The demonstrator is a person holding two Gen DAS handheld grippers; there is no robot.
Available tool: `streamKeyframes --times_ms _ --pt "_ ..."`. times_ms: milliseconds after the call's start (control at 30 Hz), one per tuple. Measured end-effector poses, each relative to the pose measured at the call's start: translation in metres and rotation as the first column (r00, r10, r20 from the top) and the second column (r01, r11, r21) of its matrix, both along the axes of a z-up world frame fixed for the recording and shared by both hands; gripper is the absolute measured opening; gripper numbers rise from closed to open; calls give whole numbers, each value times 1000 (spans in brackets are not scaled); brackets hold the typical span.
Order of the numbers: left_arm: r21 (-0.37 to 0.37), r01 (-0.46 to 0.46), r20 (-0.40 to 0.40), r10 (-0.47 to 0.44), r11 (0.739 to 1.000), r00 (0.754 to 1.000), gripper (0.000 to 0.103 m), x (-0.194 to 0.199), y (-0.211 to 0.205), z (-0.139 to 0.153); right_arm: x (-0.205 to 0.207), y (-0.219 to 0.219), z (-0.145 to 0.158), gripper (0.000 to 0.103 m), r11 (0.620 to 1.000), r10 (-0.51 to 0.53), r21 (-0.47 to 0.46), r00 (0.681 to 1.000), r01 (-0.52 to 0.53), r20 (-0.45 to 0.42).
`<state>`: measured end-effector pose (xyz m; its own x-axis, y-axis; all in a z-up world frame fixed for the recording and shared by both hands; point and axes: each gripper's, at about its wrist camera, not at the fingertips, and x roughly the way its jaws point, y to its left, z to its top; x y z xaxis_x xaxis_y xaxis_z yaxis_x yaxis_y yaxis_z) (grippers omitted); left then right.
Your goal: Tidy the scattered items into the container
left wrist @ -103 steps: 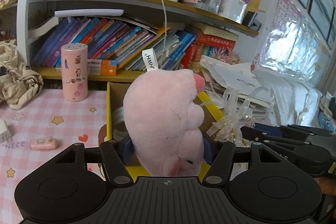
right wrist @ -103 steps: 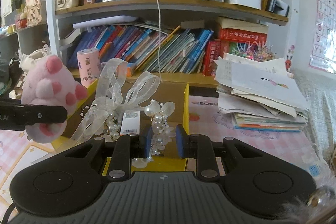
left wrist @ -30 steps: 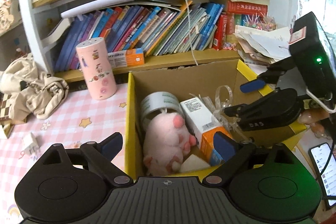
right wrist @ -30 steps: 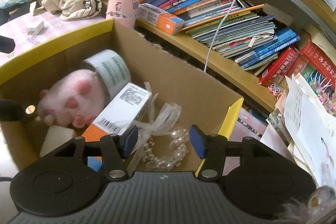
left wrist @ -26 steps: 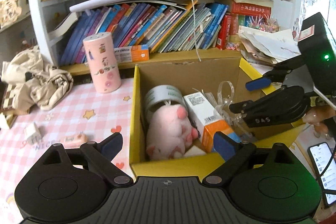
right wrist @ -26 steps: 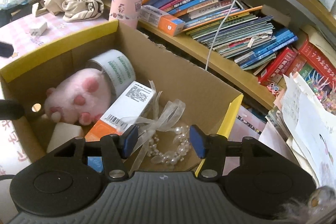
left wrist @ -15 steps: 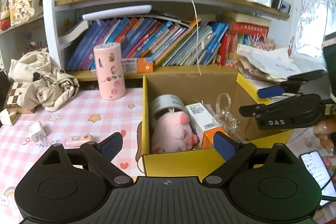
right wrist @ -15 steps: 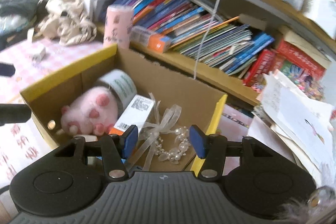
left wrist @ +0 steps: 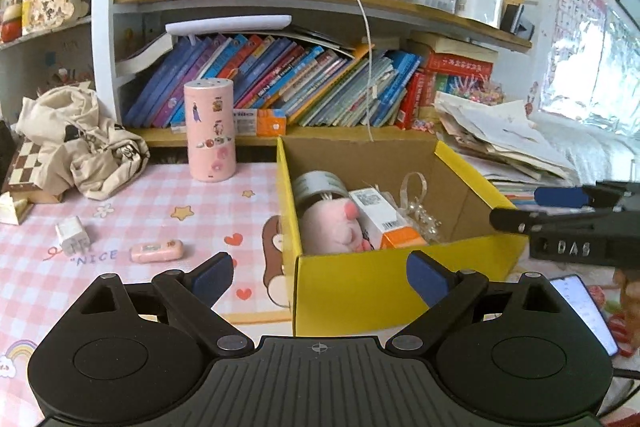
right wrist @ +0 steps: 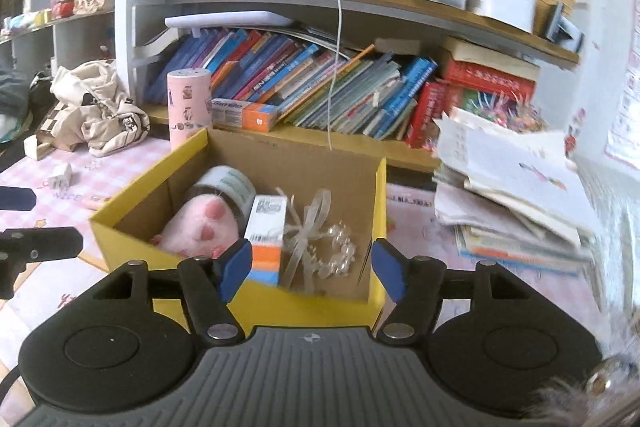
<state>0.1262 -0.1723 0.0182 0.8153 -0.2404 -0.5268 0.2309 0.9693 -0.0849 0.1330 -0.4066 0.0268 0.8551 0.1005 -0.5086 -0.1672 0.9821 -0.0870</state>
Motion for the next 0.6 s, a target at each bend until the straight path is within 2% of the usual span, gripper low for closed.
streamKeyframes --times_ms 67,133,333,433,600 --pt "-5 17 -7 -17 1000 1000 96 -5 4 -1 -10 9 -4 78 1000 -15 0 1000 15 -15" --pt "-8 27 -15 -27 1000 1000 96 -9 9 -2 -20 18 -8 84 1000 -27 0 999 27 -33" --pt "-10 34 -37 -35 999 999 96 -23 27 -3 -42 39 -17 87 998 -66 14 995 67 -77" --pt "-1 27 -52 -27 1000 998 96 -29 37 -4 -48 46 -20 92 994 -91 43 990 96 -106" --pt "0 16 -61 -16 1000 998 96 -40 54 -4 -59 58 -25 94 988 -117 85 981 131 -156"
